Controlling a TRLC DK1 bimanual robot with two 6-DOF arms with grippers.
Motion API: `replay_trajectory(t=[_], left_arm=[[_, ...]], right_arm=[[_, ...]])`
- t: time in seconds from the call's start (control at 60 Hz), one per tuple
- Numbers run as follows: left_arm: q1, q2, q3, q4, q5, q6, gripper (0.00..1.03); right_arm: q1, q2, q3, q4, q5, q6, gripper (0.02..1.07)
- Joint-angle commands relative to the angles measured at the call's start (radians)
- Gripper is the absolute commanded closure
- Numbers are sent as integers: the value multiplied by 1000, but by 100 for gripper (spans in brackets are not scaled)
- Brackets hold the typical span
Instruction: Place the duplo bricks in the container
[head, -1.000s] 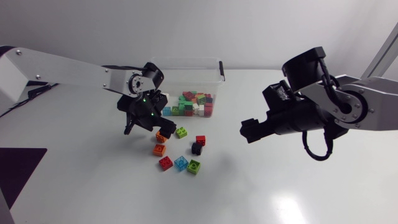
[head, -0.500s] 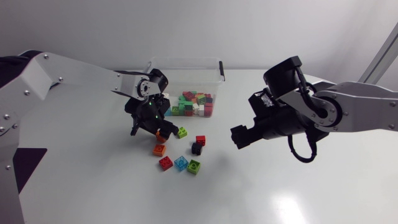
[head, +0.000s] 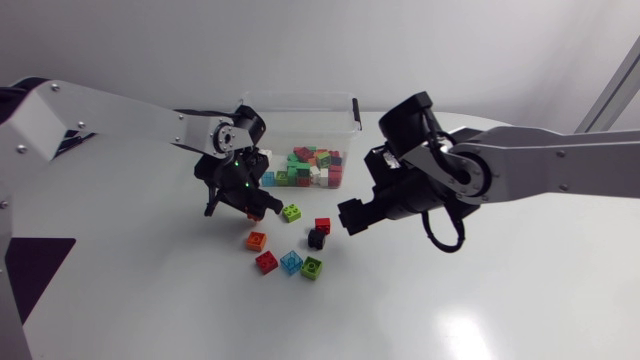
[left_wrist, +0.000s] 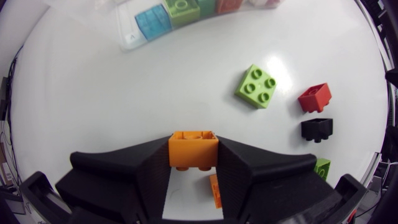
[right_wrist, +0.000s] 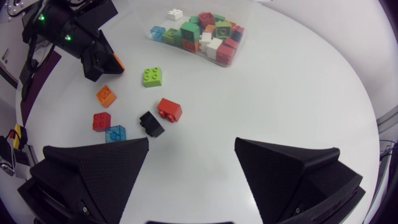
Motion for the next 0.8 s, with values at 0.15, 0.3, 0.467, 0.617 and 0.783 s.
replay_trajectory(t=[0.15, 0.3, 0.467, 0.617, 0.783], left_arm=[[12, -169, -73, 82, -6, -10, 74], [18, -263, -109, 189, -6, -2, 74], [14, -348, -165, 335, -6, 1, 74], [26, -398, -188, 418, -6, -2, 74], [60, -444, -230, 542, -6, -11, 74]], right_arm=[[68, 193, 161, -74, 47, 119, 7], [68, 282, 268, -120, 79, 191, 11], [60, 394, 403, -198, 80, 272, 16], [79, 488, 517, -277, 88, 341, 21], [103, 580, 586, -330, 132, 386, 34]])
